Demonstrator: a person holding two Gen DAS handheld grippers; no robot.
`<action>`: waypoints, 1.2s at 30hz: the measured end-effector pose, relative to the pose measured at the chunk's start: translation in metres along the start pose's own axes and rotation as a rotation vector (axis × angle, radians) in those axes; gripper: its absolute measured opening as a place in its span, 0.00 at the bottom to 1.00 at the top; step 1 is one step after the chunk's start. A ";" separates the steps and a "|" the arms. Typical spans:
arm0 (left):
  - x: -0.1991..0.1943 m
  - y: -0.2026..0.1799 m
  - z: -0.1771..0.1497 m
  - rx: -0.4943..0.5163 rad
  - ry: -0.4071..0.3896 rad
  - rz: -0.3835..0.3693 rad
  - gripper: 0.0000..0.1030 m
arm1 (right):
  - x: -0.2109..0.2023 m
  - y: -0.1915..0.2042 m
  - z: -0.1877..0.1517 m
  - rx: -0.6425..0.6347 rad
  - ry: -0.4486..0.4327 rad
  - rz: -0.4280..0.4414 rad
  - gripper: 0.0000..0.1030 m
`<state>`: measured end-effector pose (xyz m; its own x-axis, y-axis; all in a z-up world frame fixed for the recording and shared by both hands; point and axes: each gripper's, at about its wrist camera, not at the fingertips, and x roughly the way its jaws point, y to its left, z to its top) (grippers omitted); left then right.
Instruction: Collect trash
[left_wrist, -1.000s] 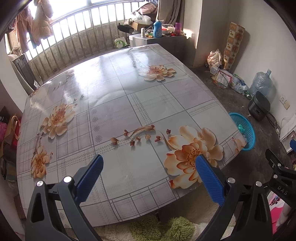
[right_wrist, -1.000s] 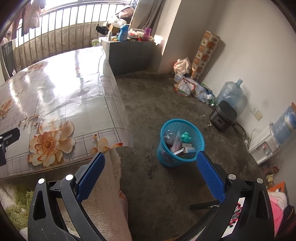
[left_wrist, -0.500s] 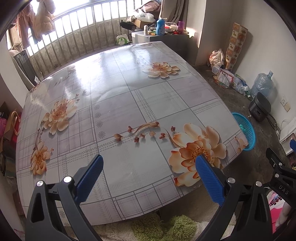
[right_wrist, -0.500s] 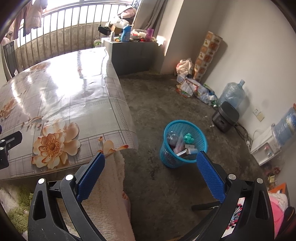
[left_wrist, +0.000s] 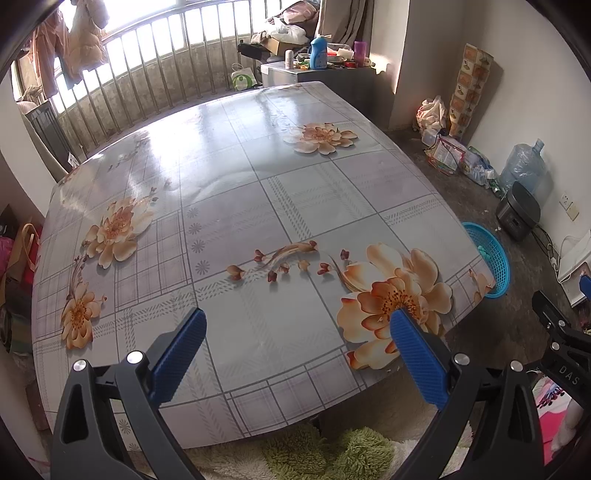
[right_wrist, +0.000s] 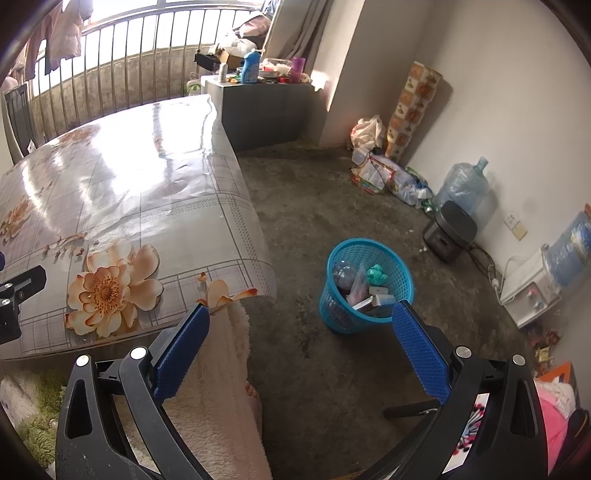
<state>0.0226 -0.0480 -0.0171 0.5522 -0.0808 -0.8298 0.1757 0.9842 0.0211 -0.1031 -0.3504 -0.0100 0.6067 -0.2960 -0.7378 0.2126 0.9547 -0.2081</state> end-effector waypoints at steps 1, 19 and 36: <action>0.000 0.000 0.000 0.000 0.000 0.002 0.95 | 0.000 0.000 0.000 0.000 0.000 0.000 0.92; 0.000 -0.001 0.001 0.011 0.000 0.007 0.95 | 0.000 0.000 -0.001 0.000 -0.002 0.001 0.92; -0.001 -0.002 0.001 0.011 0.000 0.010 0.95 | -0.001 0.004 -0.001 0.001 -0.002 0.002 0.92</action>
<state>0.0226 -0.0504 -0.0158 0.5541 -0.0710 -0.8294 0.1794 0.9831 0.0357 -0.1041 -0.3465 -0.0108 0.6089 -0.2944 -0.7366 0.2121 0.9552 -0.2064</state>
